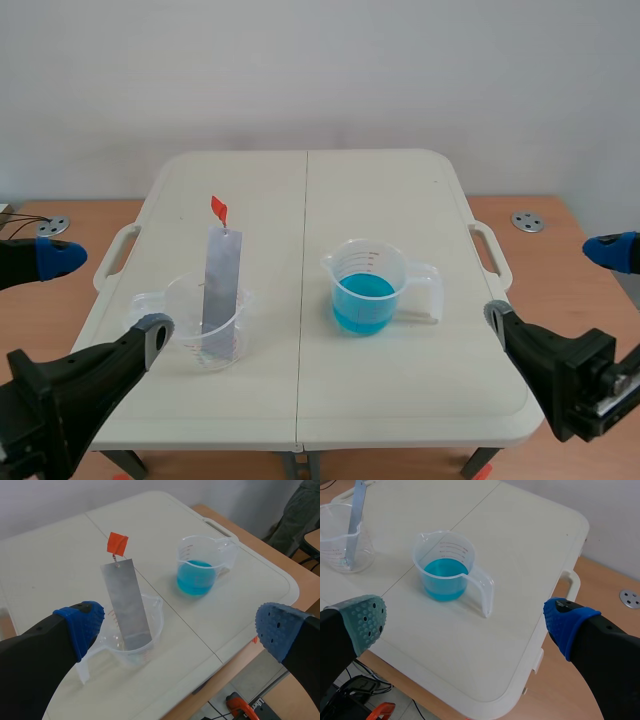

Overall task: Hold the metal plate by the orange handle, dip it into the blue solution, take it out and point at it, then put the plate back in the beaker on the left.
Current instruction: 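Lift the metal plate out of the left beaker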

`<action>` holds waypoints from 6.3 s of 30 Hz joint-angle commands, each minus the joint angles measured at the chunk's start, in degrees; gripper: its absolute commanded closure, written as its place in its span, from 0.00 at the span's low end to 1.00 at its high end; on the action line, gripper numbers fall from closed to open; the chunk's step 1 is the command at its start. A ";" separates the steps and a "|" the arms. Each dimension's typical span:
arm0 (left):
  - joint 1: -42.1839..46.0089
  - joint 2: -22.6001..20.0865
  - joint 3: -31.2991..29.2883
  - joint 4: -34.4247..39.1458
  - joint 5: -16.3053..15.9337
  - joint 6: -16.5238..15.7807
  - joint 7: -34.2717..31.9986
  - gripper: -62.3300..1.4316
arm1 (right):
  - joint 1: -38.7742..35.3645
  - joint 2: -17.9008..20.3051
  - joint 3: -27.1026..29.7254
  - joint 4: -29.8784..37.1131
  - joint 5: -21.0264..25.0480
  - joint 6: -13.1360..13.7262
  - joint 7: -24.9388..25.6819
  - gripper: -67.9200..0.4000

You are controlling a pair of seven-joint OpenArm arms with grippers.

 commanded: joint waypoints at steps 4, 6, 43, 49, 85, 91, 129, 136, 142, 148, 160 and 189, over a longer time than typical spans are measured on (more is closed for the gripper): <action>-0.02 0.26 0.07 0.33 -0.37 -0.09 -0.96 0.00 | 0.35 0.44 0.07 0.26 0.35 0.00 0.39 0.02; -0.02 0.26 0.07 0.33 -0.37 -0.09 -0.96 0.00 | 0.35 0.44 0.07 0.26 0.00 0.00 0.42 0.02; 0.20 0.24 -0.87 0.33 -0.28 0.48 0.50 0.36 | 2.14 0.48 -0.79 0.26 -2.16 0.09 0.33 0.02; 4.04 0.24 -5.99 0.68 1.22 0.46 -2.71 0.93 | 6.47 0.48 -4.66 0.26 -4.72 0.07 -0.42 0.02; 26.82 8.83 -21.18 0.22 17.75 0.52 -14.80 0.93 | 43.06 -7.04 -34.36 -19.32 -9.33 1.42 -3.78 0.02; 26.62 8.83 -21.16 0.22 17.79 0.52 -14.75 0.93 | 47.56 -9.68 -38.45 -24.79 -10.49 1.53 -3.52 0.03; 26.51 8.83 -21.16 0.22 19.02 0.48 -14.75 0.93 | 65.48 -27.80 -47.17 -49.79 -15.13 1.07 0.17 0.12; 26.51 8.83 -21.16 0.22 19.02 0.48 -14.73 0.93 | 65.42 -28.46 -47.17 -49.79 -16.24 1.07 0.22 0.28; 26.51 8.83 -21.16 0.22 19.02 0.48 -14.73 0.93 | 65.42 -28.44 -47.17 -49.83 -16.39 0.85 -0.17 0.37; 26.51 8.83 -21.16 0.22 19.02 0.48 -14.73 0.93 | 65.42 -28.44 -47.17 -49.83 -16.39 0.85 -0.17 0.54; 26.51 8.83 -21.16 0.22 19.02 0.48 -14.73 0.93 | 65.29 -28.44 -47.17 -49.83 -16.37 0.85 -0.17 0.85; 26.51 8.81 -21.16 0.22 19.04 0.46 -14.73 0.93 | 63.25 -25.94 -47.08 -43.12 -16.33 17.68 4.20 0.98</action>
